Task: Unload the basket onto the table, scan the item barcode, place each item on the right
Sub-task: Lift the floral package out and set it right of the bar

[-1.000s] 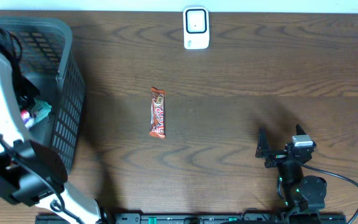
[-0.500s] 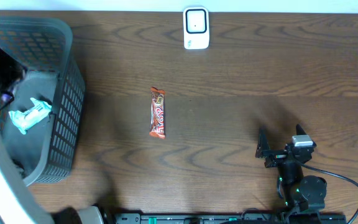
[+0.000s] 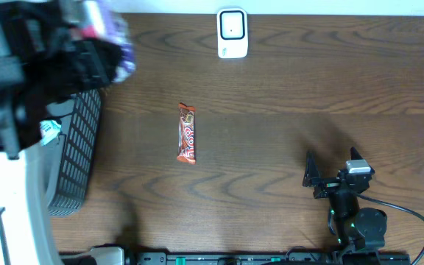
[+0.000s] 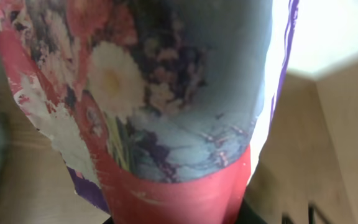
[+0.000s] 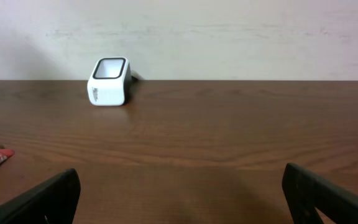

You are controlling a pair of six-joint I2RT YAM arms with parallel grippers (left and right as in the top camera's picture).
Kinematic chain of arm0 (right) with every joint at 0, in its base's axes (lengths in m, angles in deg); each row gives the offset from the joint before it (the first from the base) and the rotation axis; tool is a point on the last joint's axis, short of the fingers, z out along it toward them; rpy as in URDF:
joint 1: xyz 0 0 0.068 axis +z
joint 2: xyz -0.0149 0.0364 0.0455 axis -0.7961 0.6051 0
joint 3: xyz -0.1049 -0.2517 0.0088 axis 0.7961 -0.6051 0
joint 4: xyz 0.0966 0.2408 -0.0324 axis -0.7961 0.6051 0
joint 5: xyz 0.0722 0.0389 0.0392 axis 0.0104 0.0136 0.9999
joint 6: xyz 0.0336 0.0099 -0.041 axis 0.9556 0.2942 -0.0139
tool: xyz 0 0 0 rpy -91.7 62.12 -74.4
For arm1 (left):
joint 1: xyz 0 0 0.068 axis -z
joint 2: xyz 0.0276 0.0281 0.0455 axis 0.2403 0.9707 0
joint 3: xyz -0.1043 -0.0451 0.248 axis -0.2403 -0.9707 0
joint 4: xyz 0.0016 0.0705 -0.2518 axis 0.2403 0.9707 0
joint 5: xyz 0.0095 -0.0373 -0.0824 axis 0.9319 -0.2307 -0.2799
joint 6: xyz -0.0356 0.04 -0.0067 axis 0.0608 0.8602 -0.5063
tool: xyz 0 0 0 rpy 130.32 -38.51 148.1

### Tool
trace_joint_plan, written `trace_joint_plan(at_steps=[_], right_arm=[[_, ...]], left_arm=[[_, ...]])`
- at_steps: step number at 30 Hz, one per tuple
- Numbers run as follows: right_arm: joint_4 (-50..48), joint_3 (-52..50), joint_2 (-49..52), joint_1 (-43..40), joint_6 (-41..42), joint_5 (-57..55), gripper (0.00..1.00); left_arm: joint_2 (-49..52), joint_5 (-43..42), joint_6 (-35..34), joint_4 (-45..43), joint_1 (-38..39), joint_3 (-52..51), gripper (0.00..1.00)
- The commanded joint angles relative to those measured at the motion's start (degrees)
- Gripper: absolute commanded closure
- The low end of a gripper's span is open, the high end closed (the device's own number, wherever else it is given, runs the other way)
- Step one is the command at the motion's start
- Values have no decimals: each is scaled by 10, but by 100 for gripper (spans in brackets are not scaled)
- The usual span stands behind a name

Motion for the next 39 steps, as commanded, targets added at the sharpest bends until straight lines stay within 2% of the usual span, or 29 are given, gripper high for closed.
trace_joint_plan(at_steps=[1,8,17,21,25,26,27,28,31,37,39], right_arm=[[2,-2,-4,-2,-6,-3,1],[2,-2,-4,-2,-6,-3,1],[2,-2,-4,-2,-6,-3,1],[2,-2,-4,-2,-6,-3,1],[2,-2,-4,-2,-6,-3,1],[2,-2,-4,-2,-6,-3,1],[2,-2,-4,-2,-6,-3,1],[2,-2,-4,-2,-6,-3,1],[2,-2,-4,-2,-6,-3,1],[2,-2,-4,-2,-6,-3,1],[2,-2,-4,-2,-6,-3,1]], left_arm=[[27,-13,47,6,57,-13,93],[122,56,45,38,150,-26,92],[265,61,-43,42,223,-26,93],[325,115,-94,48,247,-26,93],[371,127,-100,55,262,-26,91],[378,127,-100,57,264,-26,85],[383,127,-100,57,264,-26,71],[386,127,-100,57,264,-26,63],[385,126,-100,58,261,-25,62],[352,124,-100,92,235,0,49],[320,113,-99,93,214,11,28]])
